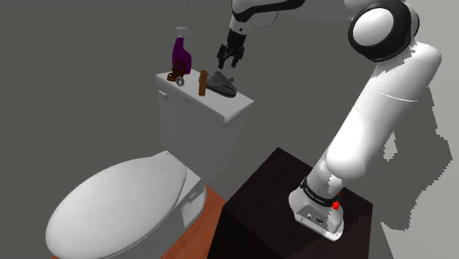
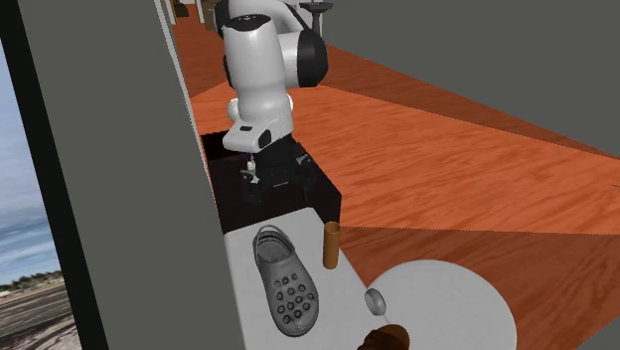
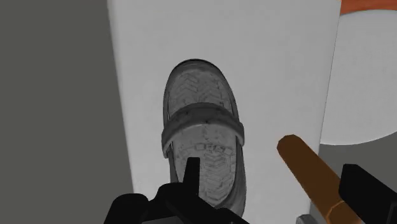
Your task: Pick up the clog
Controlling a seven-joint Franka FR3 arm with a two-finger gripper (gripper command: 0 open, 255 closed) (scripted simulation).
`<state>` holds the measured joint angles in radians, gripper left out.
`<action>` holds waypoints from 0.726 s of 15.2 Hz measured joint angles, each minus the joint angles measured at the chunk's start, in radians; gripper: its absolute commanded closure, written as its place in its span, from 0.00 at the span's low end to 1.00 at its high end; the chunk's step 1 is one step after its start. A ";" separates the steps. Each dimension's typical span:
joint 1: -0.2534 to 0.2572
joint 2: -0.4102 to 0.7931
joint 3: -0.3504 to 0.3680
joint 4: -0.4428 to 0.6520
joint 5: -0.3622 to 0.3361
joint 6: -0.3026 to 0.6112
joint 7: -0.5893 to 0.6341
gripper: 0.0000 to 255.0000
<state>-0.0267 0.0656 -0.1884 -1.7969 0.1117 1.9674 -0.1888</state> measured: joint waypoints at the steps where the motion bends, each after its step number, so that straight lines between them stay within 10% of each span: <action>1: -0.006 0.045 -0.004 0.050 0.008 -0.001 -0.010 0.00; 11: -0.039 0.289 -0.009 0.292 0.050 0.024 -0.045 0.00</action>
<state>-0.0661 0.3542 -0.1969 -1.5045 0.1613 1.9913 -0.2340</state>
